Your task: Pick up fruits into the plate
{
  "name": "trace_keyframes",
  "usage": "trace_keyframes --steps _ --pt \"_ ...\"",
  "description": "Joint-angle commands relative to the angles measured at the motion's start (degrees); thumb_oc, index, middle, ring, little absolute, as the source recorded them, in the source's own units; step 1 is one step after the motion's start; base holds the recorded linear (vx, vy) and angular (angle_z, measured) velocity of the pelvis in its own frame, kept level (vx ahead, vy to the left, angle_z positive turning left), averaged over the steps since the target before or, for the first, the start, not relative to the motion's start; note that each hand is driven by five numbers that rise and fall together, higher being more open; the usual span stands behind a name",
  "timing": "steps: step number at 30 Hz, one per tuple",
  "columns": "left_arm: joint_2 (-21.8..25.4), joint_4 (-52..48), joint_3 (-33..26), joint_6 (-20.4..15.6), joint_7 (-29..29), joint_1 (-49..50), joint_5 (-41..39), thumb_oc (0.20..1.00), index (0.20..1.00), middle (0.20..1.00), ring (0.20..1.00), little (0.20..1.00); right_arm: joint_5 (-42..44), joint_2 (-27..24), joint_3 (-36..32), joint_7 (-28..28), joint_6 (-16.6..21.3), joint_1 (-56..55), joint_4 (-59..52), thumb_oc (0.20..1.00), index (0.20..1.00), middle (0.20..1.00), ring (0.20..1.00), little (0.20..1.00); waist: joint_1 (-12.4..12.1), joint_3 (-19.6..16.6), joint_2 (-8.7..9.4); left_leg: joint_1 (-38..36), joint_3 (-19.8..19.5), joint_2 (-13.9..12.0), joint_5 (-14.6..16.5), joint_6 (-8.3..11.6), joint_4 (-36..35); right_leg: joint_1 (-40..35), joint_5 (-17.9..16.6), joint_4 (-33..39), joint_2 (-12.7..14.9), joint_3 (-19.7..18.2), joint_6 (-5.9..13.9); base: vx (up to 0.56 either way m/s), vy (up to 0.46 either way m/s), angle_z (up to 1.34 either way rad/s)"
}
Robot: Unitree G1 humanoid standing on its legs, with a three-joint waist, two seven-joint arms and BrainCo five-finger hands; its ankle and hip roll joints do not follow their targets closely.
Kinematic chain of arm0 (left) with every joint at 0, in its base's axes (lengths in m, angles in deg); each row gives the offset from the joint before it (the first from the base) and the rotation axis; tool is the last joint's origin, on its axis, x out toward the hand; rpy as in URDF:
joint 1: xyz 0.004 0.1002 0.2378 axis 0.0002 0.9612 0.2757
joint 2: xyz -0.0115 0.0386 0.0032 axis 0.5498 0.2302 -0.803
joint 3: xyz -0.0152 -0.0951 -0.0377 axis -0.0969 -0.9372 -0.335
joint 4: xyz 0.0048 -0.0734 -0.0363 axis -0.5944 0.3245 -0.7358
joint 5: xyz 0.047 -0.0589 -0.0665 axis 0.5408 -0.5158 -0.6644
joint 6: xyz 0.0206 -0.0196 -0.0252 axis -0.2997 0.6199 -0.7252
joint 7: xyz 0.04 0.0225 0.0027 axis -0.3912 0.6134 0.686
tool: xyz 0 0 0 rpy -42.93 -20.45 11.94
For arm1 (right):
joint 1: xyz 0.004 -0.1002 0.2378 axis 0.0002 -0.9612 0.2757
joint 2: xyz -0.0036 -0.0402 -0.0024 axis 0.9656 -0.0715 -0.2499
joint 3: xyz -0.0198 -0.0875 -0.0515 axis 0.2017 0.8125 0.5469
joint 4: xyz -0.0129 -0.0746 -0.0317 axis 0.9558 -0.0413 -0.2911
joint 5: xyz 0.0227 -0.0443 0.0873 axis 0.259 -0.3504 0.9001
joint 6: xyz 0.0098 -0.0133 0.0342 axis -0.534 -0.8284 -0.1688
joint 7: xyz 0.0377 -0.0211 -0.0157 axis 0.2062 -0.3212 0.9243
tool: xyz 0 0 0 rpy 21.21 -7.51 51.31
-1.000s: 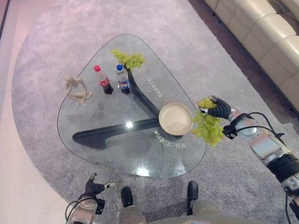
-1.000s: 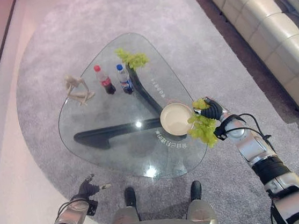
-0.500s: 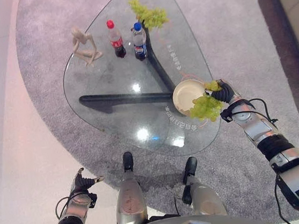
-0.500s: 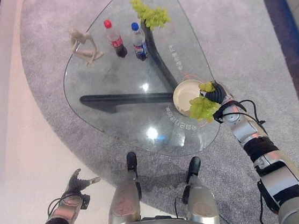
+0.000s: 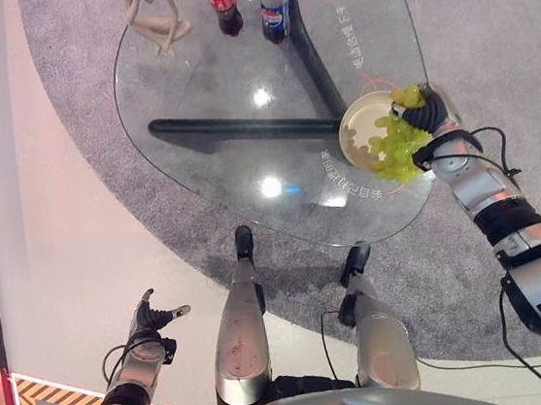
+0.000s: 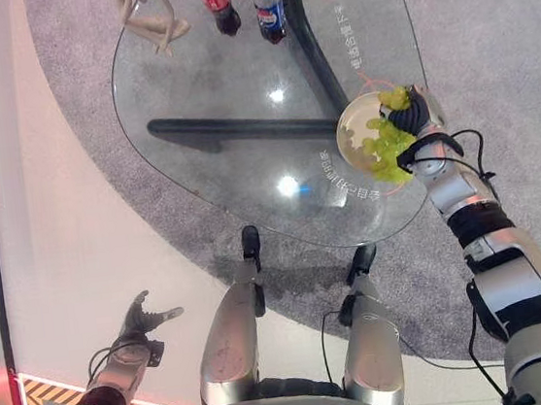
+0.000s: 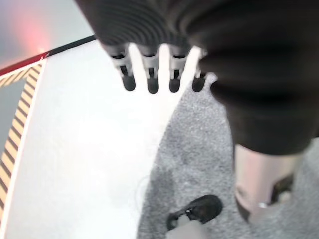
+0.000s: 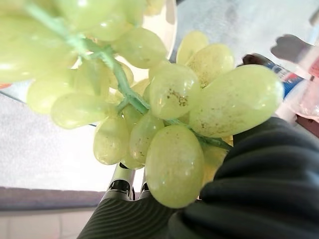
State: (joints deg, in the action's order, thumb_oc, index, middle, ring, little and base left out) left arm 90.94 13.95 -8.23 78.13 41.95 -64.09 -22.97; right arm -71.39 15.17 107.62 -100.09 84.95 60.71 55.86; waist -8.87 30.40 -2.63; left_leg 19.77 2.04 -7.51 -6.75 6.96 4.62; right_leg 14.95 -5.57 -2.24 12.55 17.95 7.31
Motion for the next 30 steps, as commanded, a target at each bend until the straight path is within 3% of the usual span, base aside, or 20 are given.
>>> trace_keyframes --steps 1,5,12,17,18,19,20,21,22,24,25,30 --pt "1.44 -0.19 3.07 -0.53 1.2 1.85 -1.63 1.0 1.0 1.0 1.0 1.0 1.81 -4.82 2.4 -2.54 0.4 3.61 1.19 0.2 0.2 0.2 0.2 0.2 -1.33 -0.61 -1.54 6.64 -0.5 7.99 6.38 -4.56 7.85 8.0 7.38 -13.52 -1.7 -0.14 -2.38 0.02 0.02 0.1" --pt "1.39 -1.12 3.93 -0.59 1.18 2.24 -1.74 1.0 1.0 1.0 1.0 1.0 4.73 -5.46 2.94 0.37 -3.95 7.02 6.39 0.2 0.2 0.2 0.2 0.2 -2.1 -0.61 -2.5 9.63 -0.59 8.49 6.53 -4.98 9.58 11.51 7.84 -16.18 -0.77 -0.01 -2.5 0.02 0.017 0.12" --pt "1.68 -3.08 4.89 -0.01 1.07 2.71 -2.9 1.0 1.0 1.0 1.0 1.0 6.95 -5.56 2.35 4.35 -5.99 9.3 15.36 0.2 0.2 0.2 0.2 0.2 -3.29 -0.61 -4.33 13.13 -0.69 9.14 6.67 -5.72 11.85 15.89 8.74 -20.46 0.67 0.22 -2.84 0.02 0.022 0.09" --pt "1.88 -4.59 5.6 0.32 0.52 3.79 -3.77 1.0 1.0 1.0 1.0 1.0 6.87 -6.53 2.28 2.71 -7.53 10.99 20.28 0.2 0.2 0.2 0.2 0.2 -3.92 -0.61 -5.59 15.09 -0.52 9.19 6.82 -6.09 13.09 18.19 9.04 -22.39 1.35 0.33 -3.04 0.03 -0.005 0.06" --pt "1.87 -4.57 5.92 0.32 0.46 4.44 -3.81 1.0 1.0 1.0 1.0 1.0 6.98 -6.46 2.46 2.5 -7.67 10.63 20.61 0.2 0.2 0.2 0.2 0.2 -3.94 -0.61 -5.58 13.83 -0.62 9.26 8.66 -5.76 13.59 17.3 10.9 -23.36 1.4 -0.4 -2.44 0.0 0.0 0.0" --pt "1.91 -4.97 5.9 0.43 0.11 4.51 -3.78 1.0 1.0 1.0 1.0 1.0 7.7 -6.77 2.08 0.91 -8.8 11.77 21.66 0.2 0.2 0.2 0.2 0.2 -4.14 -0.61 -6.0 15.36 -0.38 9.23 6.67 -6.1 13.07 18.51 9.06 -22.59 1.43 0.44 -3.13 0.0 0.0 0.0" --pt "1.84 -5.1 6.08 0.39 0.0 4.98 -3.88 1.0 1.0 1.0 1.0 1.0 8.32 -6.94 1.73 -0.35 -10.0 12.04 22.17 0.2 0.2 0.2 0.2 0.2 -4.21 -0.61 -6.25 15.34 -0.32 9.2 6.57 -6.07 12.93 18.59 9.01 -22.61 1.47 0.45 -3.12 0.0 0.0 0.0" --pt "1.69 -5.29 6.39 0.67 -0.09 5.79 -3.97 1.0 1.0 1.0 1.0 1.0 8.92 -6.92 1.52 -1.19 -10.45 11.68 22.56 0.2 0.2 0.2 0.2 0.2 -4.22 -0.61 -6.39 13.97 -0.42 9.28 8.37 -5.74 13.32 17.62 10.83 -23.54 1.55 -0.36 -2.51 0.01 0.033 0.01" --pt "1.55 -5.54 6.18 0.65 -0.13 5.98 -3.99 1.0 1.0 1.0 1.0 1.0 9.79 -7.16 0.57 -1.55 -10.39 12.53 23.17 1.0 1.0 1.0 1.0 1.0 -4.38 -0.61 -6.74 15.16 -0.25 9.25 6.58 -6.13 12.78 18.54 9.12 -22.69 1.46 0.38 -3.2 0.01 0.04 0.03" --pt "1.47 -5.45 6.43 0.57 -0.27 6.89 -3.81 1.0 1.0 1.0 1.0 1.0 11.29 -6.85 0.02 -0.91 -10.78 12.31 23.33 1.0 1.0 1.0 1.0 1.0 -4.42 -0.61 -6.84 13.64 -0.31 9.28 8.32 -5.74 12.94 17.48 10.91 -23.41 1.48 -0.38 -2.61 0.0 0.016 0.02" --pt "1.48 -5.46 6.22 0.88 -0.83 6.74 -3.21 1.0 1.0 1.0 1.0 1.0 12.34 -6.7 -0.54 -1.58 -10.34 12.7 23.22 1.0 1.0 1.0 1.0 1.0 -4.46 -0.61 -6.96 14.41 -0.1 9.16 6.47 -6.01 12.2 18.06 9.02 -22.27 1.35 0.35 -3.21 0.0 0.0 0.0" --pt "0.94 -4.29 6.06 0.52 -0.91 7.05 -2.96 1.0 1.0 1.0 1.0 1.0 10.2 -6.84 -0.9 -6.03 -5.25 12.33 20.97 1.0 1.0 1.0 1.0 1.0 -3.95 -0.61 -6.58 12.29 0.2 8.91 6.49 -5.86 11.26 16.39 8.78 -21.38 1.0 0.1 -3.09 -0.02 0.015 0.0"
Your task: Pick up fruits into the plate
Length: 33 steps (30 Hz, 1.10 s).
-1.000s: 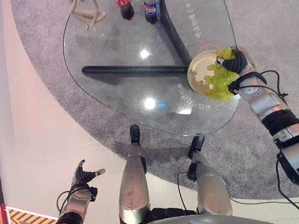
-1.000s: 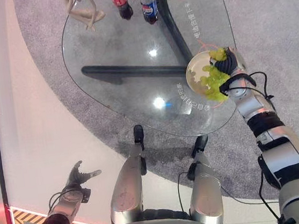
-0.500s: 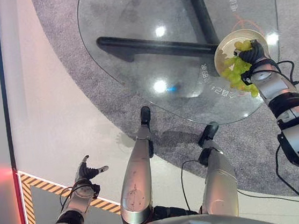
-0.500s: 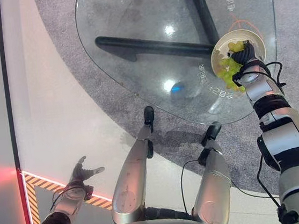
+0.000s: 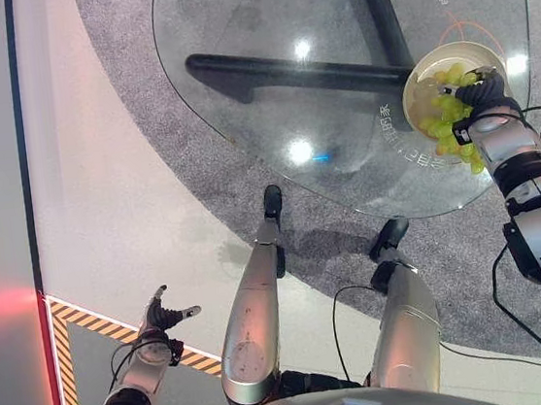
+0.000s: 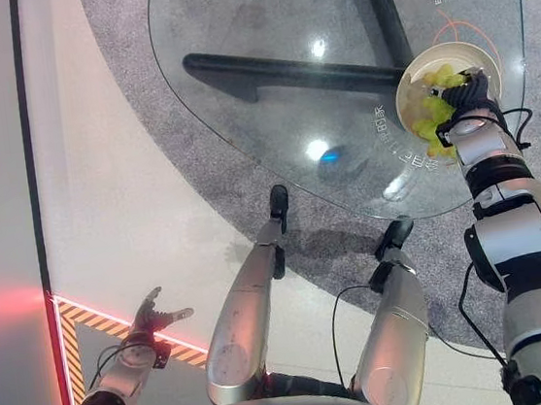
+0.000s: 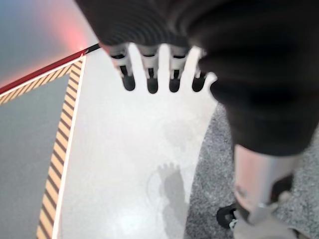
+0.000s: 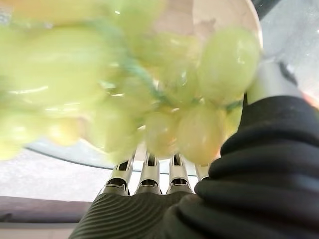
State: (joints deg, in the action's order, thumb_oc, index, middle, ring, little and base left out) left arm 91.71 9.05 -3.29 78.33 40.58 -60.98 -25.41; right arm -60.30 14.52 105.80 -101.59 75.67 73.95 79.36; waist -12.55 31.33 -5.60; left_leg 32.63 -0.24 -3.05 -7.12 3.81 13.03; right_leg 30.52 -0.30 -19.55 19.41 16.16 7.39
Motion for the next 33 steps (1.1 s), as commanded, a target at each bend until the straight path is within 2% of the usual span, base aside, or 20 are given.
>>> trace_keyframes --steps 1,4,6,7,8,11,12,15,17,20,21,23,26,30,31,33 --pt "0.03 1.02 1.08 0.03 0.52 3.85 -0.43 1.0 1.0 1.0 1.0 1.0 -1.34 -6.03 0.89 -5.92 5.56 -1.06 -3.27 1.0 1.0 1.0 1.0 1.0 -0.12 -1.53 -3.48 -1.15 2.63 4.35 6.78 -2.65 2.51 0.35 3.4 -3.7 -5.98 1.84 -3.14 -0.02 0.031 -0.02" --pt "-0.46 2.24 1.11 -0.23 0.88 3.65 -0.67 1.0 1.0 1.0 1.0 1.0 -3.1 -5.49 -0.19 -11.82 9.92 -2.96 -7.4 1.0 1.0 1.0 1.0 1.0 0.65 -1.53 -2.81 -3.69 3.21 3.95 6.87 -2.47 1.26 -1.88 3.05 -2.38 -6.15 1.8 -2.75 -0.01 0.011 0.0" --pt "-0.89 3.2 1.0 -0.05 1.26 3.5 -0.79 1.0 1.0 1.0 1.0 1.0 -7.43 -4.73 -1.31 -16.47 12.95 -5.16 -10.56 1.0 1.0 1.0 1.0 1.0 1.26 -1.53 -2.3 -5.69 3.64 3.71 6.98 -2.37 0.37 -3.76 2.91 -1.37 -6.3 1.82 -2.5 -0.02 0.02 -0.01" --pt "-0.92 3.42 0.98 -0.07 1.26 3.48 -0.79 1.0 1.0 1.0 1.0 1.0 -7.87 -4.61 -1.43 -17.56 13.17 -5.63 -11.24 1.0 1.0 1.0 1.0 1.0 1.36 -1.53 -2.22 -6.09 3.71 3.64 7.0 -2.33 0.17 -4.14 2.88 -1.17 -6.29 1.87 -2.45 -0.04 0.027 -0.02" --pt "-1.35 4.7 0.95 -0.06 1.63 3.41 -0.95 1.0 1.0 1.0 1.0 1.0 -9.54 -3.29 -2.24 -22.37 14.06 -8.76 -14.76 1.0 1.0 1.0 1.0 1.0 2.11 -1.53 -1.58 -8.12 3.93 3.36 7.09 -2.17 -0.64 -6.06 2.6 0.0 -6.65 1.58 -2.17 -0.03 0.015 -0.01" --pt "-1.99 6.66 0.55 -0.28 2.34 3.08 -0.29 1.0 1.0 1.0 1.0 1.0 -13.26 -1.41 -3.18 -28.01 16.39 -12.72 -17.9 1.0 1.0 1.0 1.0 1.0 2.95 -1.53 -0.94 -10.92 4.42 2.75 7.17 -2.03 -2.05 -8.61 2.28 1.61 -6.99 1.44 -1.9 -0.03 0.014 -0.03" --pt "-2.5 8.14 0.17 -1.03 3.48 2.83 -0.21 1.0 1.0 1.0 1.0 1.0 -15.59 -0.27 -3.46 -32.03 18.62 -14.96 -20.02 1.0 1.0 1.0 1.0 1.0 3.52 -1.53 -0.51 -12.59 4.64 2.43 7.13 -1.91 -2.86 -10.29 2.11 2.71 -7.29 1.24 -1.78 -0.04 0.017 -0.07" --pt "-3.26 10.68 -0.36 -2.22 4.67 2.72 0.25 1.0 1.0 1.0 1.0 1.0 -17.55 2.21 -4.31 -35.96 21.75 -19.81 -23.82 1.0 1.0 1.0 1.0 1.0 4.68 -1.53 0.44 -16.36 4.96 1.47 7.11 -1.51 -4.45 -14.1 1.78 4.97 -7.55 1.01 -1.59 -0.03 0.009 -0.09" --pt "-3.67 11.55 -1.08 -2.21 4.97 2.98 1.35 1.0 1.0 1.0 1.0 1.0 -18.85 4.55 -5.2 -36.71 23.74 -24.36 -25.92 1.0 1.0 1.0 1.0 1.0 5.47 -2.51 1.12 -18.84 5.19 0.73 7.07 -1.18 -5.78 -16.72 1.48 6.82 -7.67 1.15 -1.43 0.01 0.018 -0.14" --pt "-4.31 13.53 -2.32 -3.01 5.51 3.92 1.73 1.0 1.0 1.0 1.0 1.0 -20.11 7.69 -5.77 -35.12 25.85 -32.16 -29.86 1.0 1.0 1.0 1.0 1.0 7.24 -5.9 2.79 -22.09 5.89 -0.45 7.0 -0.85 -8.02 -19.98 0.74 9.97 -7.89 0.49 -1.03 0.05 0.026 -0.15" --pt "-4.72 14.04 -3.33 -3.06 5.48 4.54 2.19 1.0 1.0 1.0 1.0 1.0 -19.49 8.7 -6.32 -33.2 27.78 -37.71 -31.47 1.0 1.0 1.0 1.0 1.0 8.19 -7.92 3.74 -24.23 6.66 -1.13 6.98 -0.64 -9.28 -22.05 0.53 11.44 -7.97 0.31 -0.68 0.09 0.013 -0.17" --pt "-5.05 13.82 -3.93 -2.74 5.1 5.06 2.26 1.0 1.0 1.0 1.0 1.0 -19.12 9.87 -6.92 -30.99 28.54 -42.1 -32.49 1.0 1.0 1.0 1.0 1.0 9.01 -9.49 4.47 -25.84 7.35 -1.63 6.86 -0.5 -10.23 -23.54 0.17 12.66 -8.04 0.07 -0.36 0.07 0.005 -0.2" --pt "-5.42 13.31 -5.33 -0.87 2.34 5.73 2.41 1.0 1.0 1.0 1.0 1.0 -15.74 12.72 -7.59 -22.11 27.84 -49.88 -33.03 1.0 1.0 1.0 1.0 1.0 11.28 -13.72 6.07 -28.92 9.51 -3.06 6.33 0.05 -12.19 -26.39 -1.09 15.76 -8.02 -0.68 0.34 0.06 -0.004 -0.21" --pt "-5.59 13.49 -6.13 0.87 0.37 4.49 2.2 1.0 1.0 1.0 1.0 1.0 -13.49 14.6 -7.01 -13.14 25.62 -54.19 -30.65 1.0 1.0 1.0 1.0 1.0 13.05 -16.9 6.7 -31.72 11.69 -4.5 5.96 0.69 -13.7 -28.76 -2.08 17.99 -7.76 -0.96 0.92 0.05 0.003 -0.26" --pt "-5.53 13.88 -6.18 1.55 -0.24 3.73 1.87 1.0 1.0 1.0 1.0 1.0 -10.41 15.4 -7.31 -9.45 24.09 -55.78 -28.46 1.0 1.0 1.0 1.0 1.0 13.76 -18.29 6.91 -32.85 12.42 -5.0 5.94 0.97 -14.13 -29.73 -2.27 18.59 -7.63 -1.14 1.13 0.04 -0.005 -0.16" --pt "-5.61 14.23 -6.42 1.79 -0.57 3.39 1.45 1.0 1.0 1.0 1.0 1.0 -9.04 16.13 -7.72 -7.41 23.17 -56.81 -26.88 1.0 1.0 1.0 1.0 1.0 14.17 -19.09 7.06 -33.61 12.84 -5.2 6.06 0.99 -14.29 -30.35 -2.28 18.77 -7.65 -1.35 1.23 0.05 -0.006 -0.18"
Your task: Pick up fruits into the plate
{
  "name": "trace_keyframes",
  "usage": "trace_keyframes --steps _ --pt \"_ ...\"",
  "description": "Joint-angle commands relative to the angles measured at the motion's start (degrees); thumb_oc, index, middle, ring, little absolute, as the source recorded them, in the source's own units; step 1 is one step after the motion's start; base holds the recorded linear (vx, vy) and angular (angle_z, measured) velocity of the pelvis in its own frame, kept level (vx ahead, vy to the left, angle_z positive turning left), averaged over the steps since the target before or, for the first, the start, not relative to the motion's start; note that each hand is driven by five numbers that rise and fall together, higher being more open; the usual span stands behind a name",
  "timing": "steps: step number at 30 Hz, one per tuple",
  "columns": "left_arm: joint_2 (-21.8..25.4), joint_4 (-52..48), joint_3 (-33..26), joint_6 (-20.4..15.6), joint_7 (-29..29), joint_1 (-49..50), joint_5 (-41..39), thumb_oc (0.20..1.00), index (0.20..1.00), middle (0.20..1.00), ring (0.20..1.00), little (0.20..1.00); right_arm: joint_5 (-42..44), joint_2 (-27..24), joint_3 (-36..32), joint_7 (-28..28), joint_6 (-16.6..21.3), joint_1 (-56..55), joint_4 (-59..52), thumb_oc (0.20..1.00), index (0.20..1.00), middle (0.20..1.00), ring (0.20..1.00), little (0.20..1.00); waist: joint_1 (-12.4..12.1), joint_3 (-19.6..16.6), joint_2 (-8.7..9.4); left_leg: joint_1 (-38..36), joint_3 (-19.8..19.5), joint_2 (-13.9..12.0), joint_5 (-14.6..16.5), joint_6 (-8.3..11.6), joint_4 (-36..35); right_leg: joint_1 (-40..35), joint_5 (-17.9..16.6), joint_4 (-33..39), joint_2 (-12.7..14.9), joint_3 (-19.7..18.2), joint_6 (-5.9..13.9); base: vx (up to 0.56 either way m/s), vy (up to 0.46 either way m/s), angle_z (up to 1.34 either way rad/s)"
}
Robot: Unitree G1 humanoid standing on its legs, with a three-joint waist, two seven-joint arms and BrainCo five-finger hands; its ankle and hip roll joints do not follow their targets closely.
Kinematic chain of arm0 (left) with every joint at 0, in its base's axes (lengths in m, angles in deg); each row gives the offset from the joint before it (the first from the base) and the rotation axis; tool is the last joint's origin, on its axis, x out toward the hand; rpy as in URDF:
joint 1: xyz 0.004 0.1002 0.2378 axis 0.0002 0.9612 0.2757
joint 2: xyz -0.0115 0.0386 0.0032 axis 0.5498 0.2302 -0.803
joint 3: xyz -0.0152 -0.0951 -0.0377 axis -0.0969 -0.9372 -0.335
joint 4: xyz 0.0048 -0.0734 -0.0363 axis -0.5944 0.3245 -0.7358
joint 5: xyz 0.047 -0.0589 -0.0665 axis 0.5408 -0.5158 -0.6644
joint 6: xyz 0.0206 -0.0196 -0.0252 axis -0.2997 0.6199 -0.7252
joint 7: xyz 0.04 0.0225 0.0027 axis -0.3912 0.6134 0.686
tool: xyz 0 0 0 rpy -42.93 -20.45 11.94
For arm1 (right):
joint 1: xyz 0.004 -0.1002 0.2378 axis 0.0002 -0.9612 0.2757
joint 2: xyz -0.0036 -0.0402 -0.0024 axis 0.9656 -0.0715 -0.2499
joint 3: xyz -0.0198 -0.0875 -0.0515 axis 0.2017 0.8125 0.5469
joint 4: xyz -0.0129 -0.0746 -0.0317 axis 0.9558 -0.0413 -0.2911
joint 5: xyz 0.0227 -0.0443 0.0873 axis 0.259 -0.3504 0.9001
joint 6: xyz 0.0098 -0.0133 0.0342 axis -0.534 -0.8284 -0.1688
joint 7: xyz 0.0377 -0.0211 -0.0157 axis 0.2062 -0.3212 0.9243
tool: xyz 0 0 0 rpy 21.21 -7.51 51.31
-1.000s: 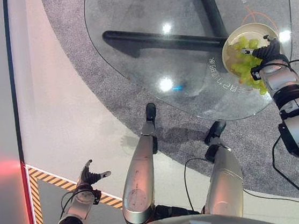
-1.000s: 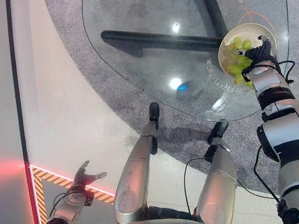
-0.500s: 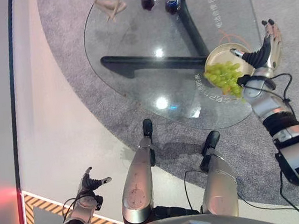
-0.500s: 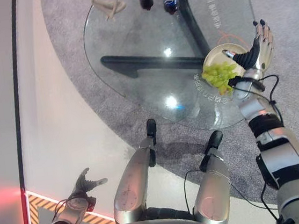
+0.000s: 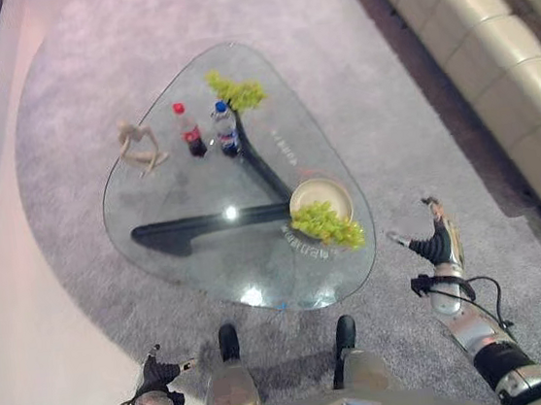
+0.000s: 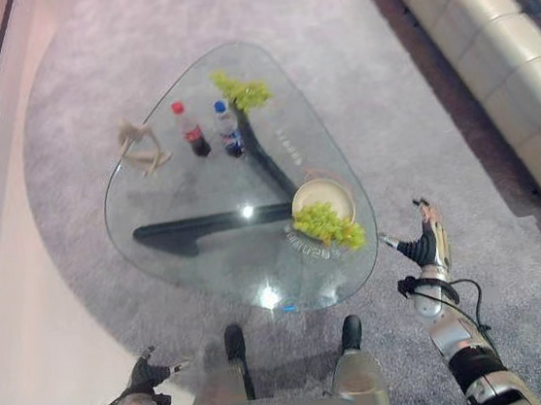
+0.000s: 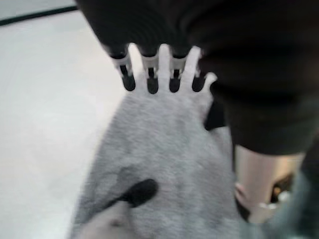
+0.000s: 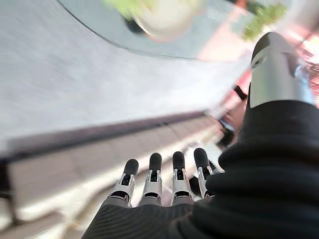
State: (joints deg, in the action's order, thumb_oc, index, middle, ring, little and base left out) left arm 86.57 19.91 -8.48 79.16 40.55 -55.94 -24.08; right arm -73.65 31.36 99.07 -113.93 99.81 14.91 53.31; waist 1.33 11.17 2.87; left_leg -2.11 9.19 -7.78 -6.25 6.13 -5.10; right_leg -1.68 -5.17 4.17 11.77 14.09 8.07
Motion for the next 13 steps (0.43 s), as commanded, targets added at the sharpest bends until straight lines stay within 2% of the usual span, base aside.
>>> trace_keyframes --steps 1,5,7,10,12,13 --pt "-0.5 3.73 -1.37 1.06 -0.7 -1.74 0.28 1.0 1.0 1.0 1.0 1.0 4.94 -0.23 -1.29 6.48 -1.67 1.64 0.75 1.0 1.0 1.0 1.0 1.0 0.51 0.48 -1.33 0.68 3.64 -0.59 5.33 -1.33 3.86 1.5 2.62 -4.9 0.02 0.7 0.6 0.07 -0.013 -0.21" --pt "-0.51 6.56 -1.12 1.86 -2.11 -1.9 2.02 1.0 1.0 1.0 1.0 1.0 6.24 2.08 -1.21 13.69 -5.76 0.19 11.44 1.0 1.0 1.0 1.0 1.0 1.05 -1.47 -1.27 -1.22 4.3 -0.98 5.65 -1.37 3.68 -0.15 2.66 -4.31 -0.02 0.08 0.7 0.07 -0.01 -0.15" --pt "-0.31 9.42 -0.4 2.95 -3.27 -2.59 4.2 1.0 1.0 1.0 1.0 1.0 11.44 3.79 -1.32 20.98 -9.83 0.72 21.91 1.0 1.0 1.0 1.0 1.0 0.98 -2.34 -1.24 -2.5 4.17 -1.02 5.81 -1.38 3.16 -1.41 2.7 -3.57 -0.37 -0.24 0.61 0.07 -0.015 -0.15" --pt "-0.66 12.0 -0.32 3.54 -4.24 -2.87 5.34 1.0 1.0 1.0 1.0 1.0 14.01 5.6 -2.28 26.24 -13.16 1.14 29.92 1.0 1.0 1.0 1.0 1.0 0.74 -3.27 -1.28 -3.64 4.0 -1.06 5.87 -1.38 2.72 -2.63 2.7 -2.88 -0.61 -0.34 0.47 0.07 -0.005 -0.1" --pt "-1.08 12.98 -0.41 3.91 -4.94 -2.76 6.03 1.0 1.0 1.0 1.0 1.0 14.61 6.31 -2.86 27.43 -14.7 1.46 32.46 1.0 1.0 1.0 1.0 1.0 0.5 -3.83 -1.35 -4.19 3.81 -1.14 5.86 -1.3 2.51 -3.24 2.78 -2.7 -0.7 -0.37 0.46 0.07 -0.001 -0.03" --pt "-1.33 13.65 -0.54 3.86 -5.25 -2.66 6.68 1.0 1.0 1.0 1.0 1.0 15.29 6.68 -3.05 28.14 -16.69 1.75 33.74 1.0 1.0 1.0 1.0 1.0 0.35 -4.23 -1.4 -4.52 3.77 -1.16 5.85 -1.25 2.41 -3.58 2.8 -2.63 -0.76 -0.4 0.46 0.08 0.004 -0.01"
